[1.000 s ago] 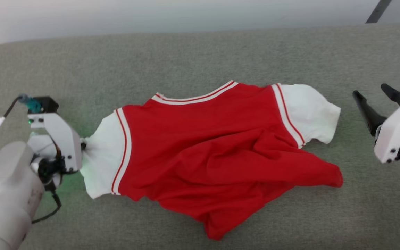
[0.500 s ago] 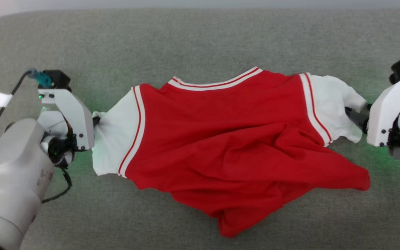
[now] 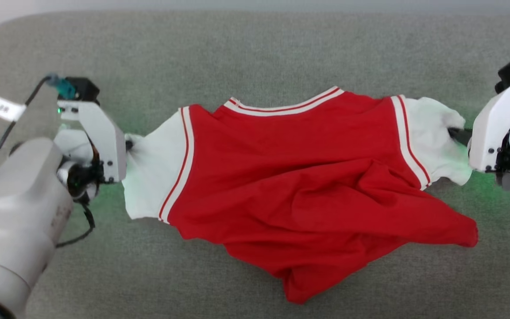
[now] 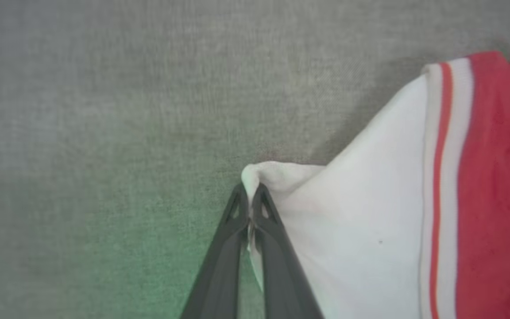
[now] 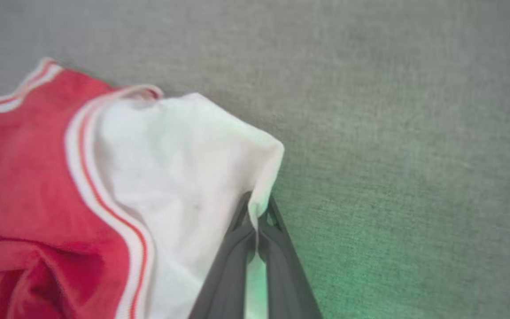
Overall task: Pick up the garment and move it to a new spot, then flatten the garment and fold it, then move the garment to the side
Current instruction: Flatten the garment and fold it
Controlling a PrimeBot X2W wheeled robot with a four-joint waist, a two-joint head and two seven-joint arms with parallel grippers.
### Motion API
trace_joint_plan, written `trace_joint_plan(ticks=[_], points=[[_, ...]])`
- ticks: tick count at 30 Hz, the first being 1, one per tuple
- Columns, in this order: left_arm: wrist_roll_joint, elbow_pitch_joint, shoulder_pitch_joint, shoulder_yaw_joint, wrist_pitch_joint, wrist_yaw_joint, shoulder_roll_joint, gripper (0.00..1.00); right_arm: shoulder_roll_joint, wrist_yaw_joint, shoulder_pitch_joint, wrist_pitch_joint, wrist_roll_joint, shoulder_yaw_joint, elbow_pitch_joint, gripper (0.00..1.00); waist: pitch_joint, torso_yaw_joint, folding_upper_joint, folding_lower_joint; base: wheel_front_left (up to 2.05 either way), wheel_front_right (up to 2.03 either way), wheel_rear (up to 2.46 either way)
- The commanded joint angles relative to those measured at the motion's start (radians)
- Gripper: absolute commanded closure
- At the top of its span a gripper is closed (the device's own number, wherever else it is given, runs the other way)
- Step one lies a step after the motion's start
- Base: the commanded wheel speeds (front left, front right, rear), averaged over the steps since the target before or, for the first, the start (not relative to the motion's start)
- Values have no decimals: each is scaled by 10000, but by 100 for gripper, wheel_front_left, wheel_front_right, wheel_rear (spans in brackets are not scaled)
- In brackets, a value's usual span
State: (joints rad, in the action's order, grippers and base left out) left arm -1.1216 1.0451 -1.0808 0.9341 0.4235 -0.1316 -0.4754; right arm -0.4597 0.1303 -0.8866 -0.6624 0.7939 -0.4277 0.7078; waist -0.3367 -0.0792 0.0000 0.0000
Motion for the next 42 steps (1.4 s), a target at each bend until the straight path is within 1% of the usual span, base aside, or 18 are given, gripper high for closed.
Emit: trace_joint_plan(ticks=[1,6,9,11,16,18,22,25,28,31,35,38,40,42], points=[[119,-100,-236,87,38,45,-87,100,-22,7,-172,88,212,-104,-187,100,356,29,0,0,0,0,0],[318,-896,-1077,314,22,37,-381,100,-575,6,-530,343,660,-797,-1126,100,1118,130,0,0,0,0,0],[514,-1301,-1734,447,4,36,-571,100,-892,6,-853,540,905,-1039,-1614,100,1575,165,0,0,0,0,0],[534,-1529,-2153,426,-9,36,-584,100,-1034,6,-1055,695,1062,-1156,-1894,100,1855,171,0,0,0,0,0],[691,-1775,-3221,369,-123,36,-581,100,-1212,6,-1679,1079,1548,-1206,-2543,100,2523,160,0,0,0,0,0],[594,-1826,-3620,226,-248,36,-508,100,-1266,6,-1942,1195,1698,-1238,-2795,100,2730,171,0,0,0,0,0],[526,-1911,-4281,38,-356,36,-489,100,-1268,6,-2457,1266,1967,-1242,-3144,100,3020,244,0,0,0,0,0],[334,-1878,-4657,-103,-191,36,-373,100,-1175,6,-2797,1206,2300,-1072,-3143,100,3103,281,0,0,0,0,0],[179,-1864,-4901,-236,-27,40,-320,100,-1156,6,-3007,1149,2372,-1029,-3068,100,3045,301,0,0,0,0,0],[269,-1827,-5186,-208,156,123,-364,100,-1169,6,-3319,1157,2134,-1052,-2784,100,2742,338,0,0,0,0,0],[395,-1740,-5420,-120,235,223,-311,100,-945,6,-3881,1330,1755,-913,-2027,100,2028,399,0,0,0,0,0],[492,-1620,-5561,-94,84,304,-178,100,-639,6,-4430,1587,1230,-901,-1247,100,1312,468,0,0,0,0,0],[740,-1470,-5684,43,-206,352,-44,100,-506,6,-4924,2054,490,-996,-673,100,813,469,0,0,0,0,0],[1112,-1243,-6022,90,-897,522,98,100,-291,6,-5499,3188,-497,-1065,-15,100,325,468,0,0,0,0,0]])
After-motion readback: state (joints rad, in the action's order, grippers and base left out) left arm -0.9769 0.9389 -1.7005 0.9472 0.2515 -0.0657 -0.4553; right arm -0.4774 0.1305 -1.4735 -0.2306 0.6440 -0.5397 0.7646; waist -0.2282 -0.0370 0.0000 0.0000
